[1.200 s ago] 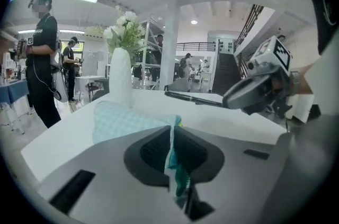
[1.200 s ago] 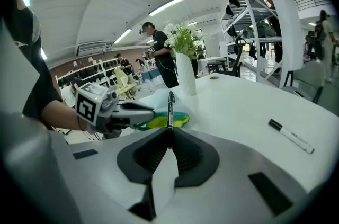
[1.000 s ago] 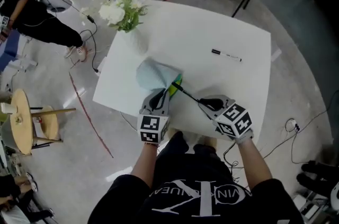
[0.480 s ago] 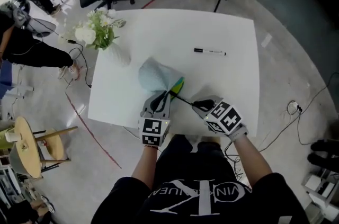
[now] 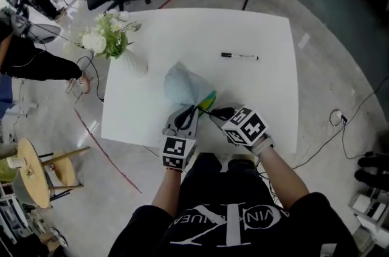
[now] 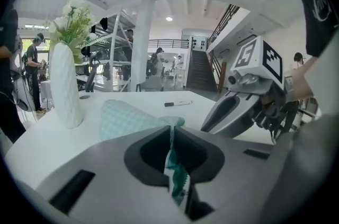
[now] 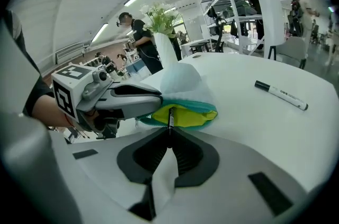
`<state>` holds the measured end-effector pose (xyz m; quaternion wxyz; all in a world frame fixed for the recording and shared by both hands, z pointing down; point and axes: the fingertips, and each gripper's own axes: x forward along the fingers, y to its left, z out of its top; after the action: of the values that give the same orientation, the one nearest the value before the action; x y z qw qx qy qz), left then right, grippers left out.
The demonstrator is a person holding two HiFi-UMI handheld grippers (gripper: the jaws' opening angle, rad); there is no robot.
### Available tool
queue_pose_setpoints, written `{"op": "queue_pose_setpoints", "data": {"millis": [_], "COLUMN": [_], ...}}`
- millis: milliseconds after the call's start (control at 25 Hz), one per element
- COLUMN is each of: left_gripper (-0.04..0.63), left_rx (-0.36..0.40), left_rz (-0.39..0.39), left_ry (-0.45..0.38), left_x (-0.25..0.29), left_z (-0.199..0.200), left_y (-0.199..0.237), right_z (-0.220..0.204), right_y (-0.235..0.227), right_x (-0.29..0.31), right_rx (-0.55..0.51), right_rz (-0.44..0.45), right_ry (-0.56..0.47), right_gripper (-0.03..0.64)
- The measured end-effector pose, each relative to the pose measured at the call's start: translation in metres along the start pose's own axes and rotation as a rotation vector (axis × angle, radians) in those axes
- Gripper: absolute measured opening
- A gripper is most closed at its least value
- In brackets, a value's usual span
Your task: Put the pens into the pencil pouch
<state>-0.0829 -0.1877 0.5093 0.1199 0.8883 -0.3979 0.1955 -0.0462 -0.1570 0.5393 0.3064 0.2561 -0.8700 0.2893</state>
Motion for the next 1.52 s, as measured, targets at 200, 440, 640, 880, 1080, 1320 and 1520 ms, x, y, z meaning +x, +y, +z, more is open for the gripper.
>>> {"op": "queue_pose_setpoints", "data": {"millis": [200, 440, 640, 880, 1080, 1320, 1520], "left_gripper": [0.026, 0.026, 0.025, 0.025, 0.025, 0.025, 0.025], "left_rx": [-0.029, -0.044, -0.079, -0.129, -0.099, -0.104, -0.096], "left_rz": [-0.012, -0.047, -0.071, -0.072, -0.081, -0.082, -0.037], "left_ry": [-0.029, -0.052, -0.09, -0.102, -0.09, -0.071, -0.063], "left_x": [-0.004, -0.006, -0.011, -0.009, -0.007, -0.005, -0.006], "left_z": [0.006, 0.009, 0.015, 0.011, 0.006, 0.0, 0.002], "left_y": [0.002, -0.003, -0.004, 0.004, 0.005, -0.001, 0.001], "right_z": [0.015, 0.03, 0.035, 0.031, 0.029, 0.011, 0.014], "right_y": [0.0, 0.003, 0.004, 0.004, -0.004, -0.035, -0.084], "right_x": [0.009, 0.017, 0.019, 0.022, -0.001, -0.038, -0.063], "right_rx": [0.073, 0.122, 0.139, 0.146, 0.203, 0.183, 0.156], "right_rz": [0.011, 0.021, 0.02, 0.047, 0.043, -0.069, -0.162], "right_ry": [-0.038, -0.067, -0.109, -0.128, -0.218, -0.217, -0.213], "right_gripper": [0.044, 0.044, 0.049, 0.111, 0.143, 0.143, 0.143]}}
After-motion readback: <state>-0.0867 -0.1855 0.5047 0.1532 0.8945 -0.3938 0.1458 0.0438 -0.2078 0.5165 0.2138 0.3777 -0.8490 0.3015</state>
